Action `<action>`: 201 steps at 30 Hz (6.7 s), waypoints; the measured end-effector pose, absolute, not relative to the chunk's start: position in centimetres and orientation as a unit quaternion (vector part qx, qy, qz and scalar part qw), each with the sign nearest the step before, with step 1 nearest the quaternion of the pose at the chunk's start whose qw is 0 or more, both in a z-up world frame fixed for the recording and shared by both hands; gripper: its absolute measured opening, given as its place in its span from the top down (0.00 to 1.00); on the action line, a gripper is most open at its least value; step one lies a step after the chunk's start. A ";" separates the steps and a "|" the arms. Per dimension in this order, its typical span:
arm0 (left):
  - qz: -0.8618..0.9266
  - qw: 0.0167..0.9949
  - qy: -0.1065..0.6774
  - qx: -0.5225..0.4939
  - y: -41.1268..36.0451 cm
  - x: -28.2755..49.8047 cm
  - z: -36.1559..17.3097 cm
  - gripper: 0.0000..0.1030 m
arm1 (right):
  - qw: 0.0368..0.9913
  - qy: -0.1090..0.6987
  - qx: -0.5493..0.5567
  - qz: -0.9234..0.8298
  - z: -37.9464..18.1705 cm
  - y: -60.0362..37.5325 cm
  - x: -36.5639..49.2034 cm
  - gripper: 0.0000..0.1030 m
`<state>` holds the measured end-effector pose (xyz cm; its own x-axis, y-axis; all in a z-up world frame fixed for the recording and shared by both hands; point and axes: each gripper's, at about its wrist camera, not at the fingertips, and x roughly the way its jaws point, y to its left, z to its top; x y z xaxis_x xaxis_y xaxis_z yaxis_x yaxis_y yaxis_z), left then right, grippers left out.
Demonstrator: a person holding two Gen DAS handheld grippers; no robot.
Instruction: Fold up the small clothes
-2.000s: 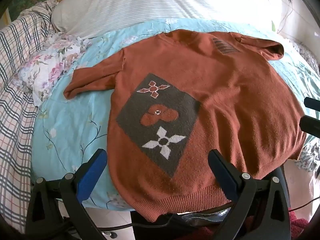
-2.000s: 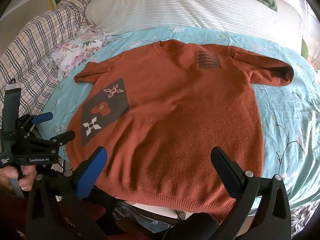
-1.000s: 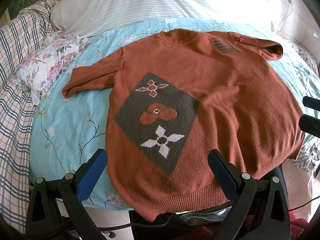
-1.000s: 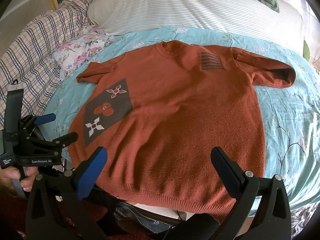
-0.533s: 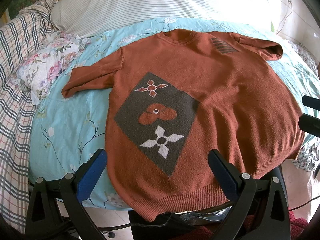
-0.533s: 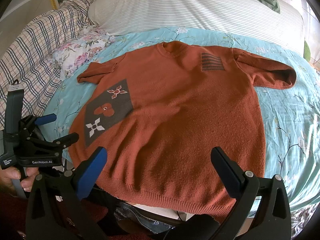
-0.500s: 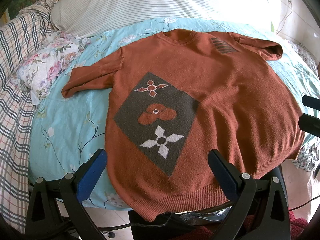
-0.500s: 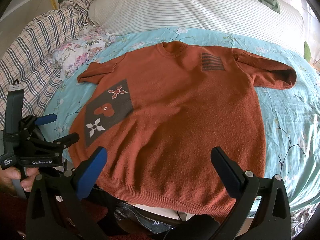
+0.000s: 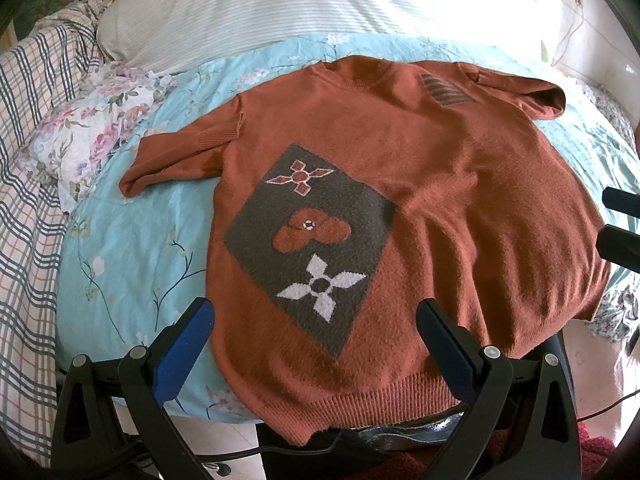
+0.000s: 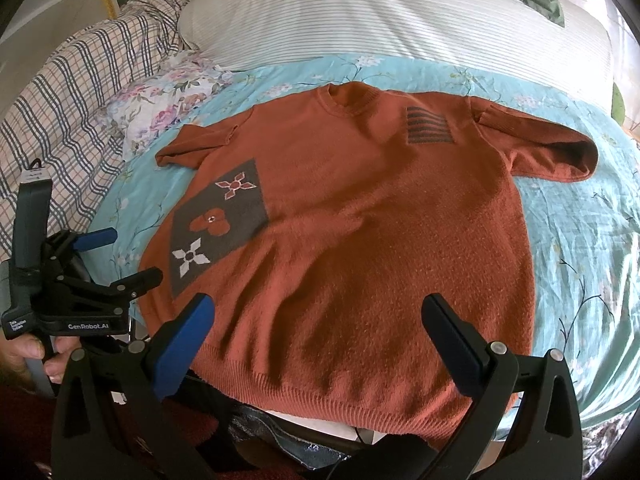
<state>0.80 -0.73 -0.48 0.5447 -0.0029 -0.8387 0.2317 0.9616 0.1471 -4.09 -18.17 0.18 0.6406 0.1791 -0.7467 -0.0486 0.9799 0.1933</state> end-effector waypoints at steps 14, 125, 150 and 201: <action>-0.065 0.872 0.470 0.124 -0.5 2.6 -1.4 0.02 | 0.908 0.408 0.082 0.042 0.3 -20.6 -2.1 0.00; -0.085 0.896 0.429 -0.071 2.7 26.1 -4.9 0.95 | 0.879 0.401 0.256 -0.032 -3.6 -42.0 23.3 0.90; -0.013 0.911 0.412 -0.018 12.0 21.8 -2.1 0.46 | 0.883 0.381 0.268 0.067 -1.0 -30.1 13.7 0.33; -0.347 0.804 0.483 -0.006 -20.9 27.7 -5.3 0.64 | 0.877 0.356 0.323 0.027 -1.0 -35.5 7.3 0.33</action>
<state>27.67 -20.92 -5.26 0.2919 -0.5640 -0.7725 0.5528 0.7586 -0.3449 7.27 -35.47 -0.99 0.7455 0.2776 -0.6059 0.1818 0.7899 0.5856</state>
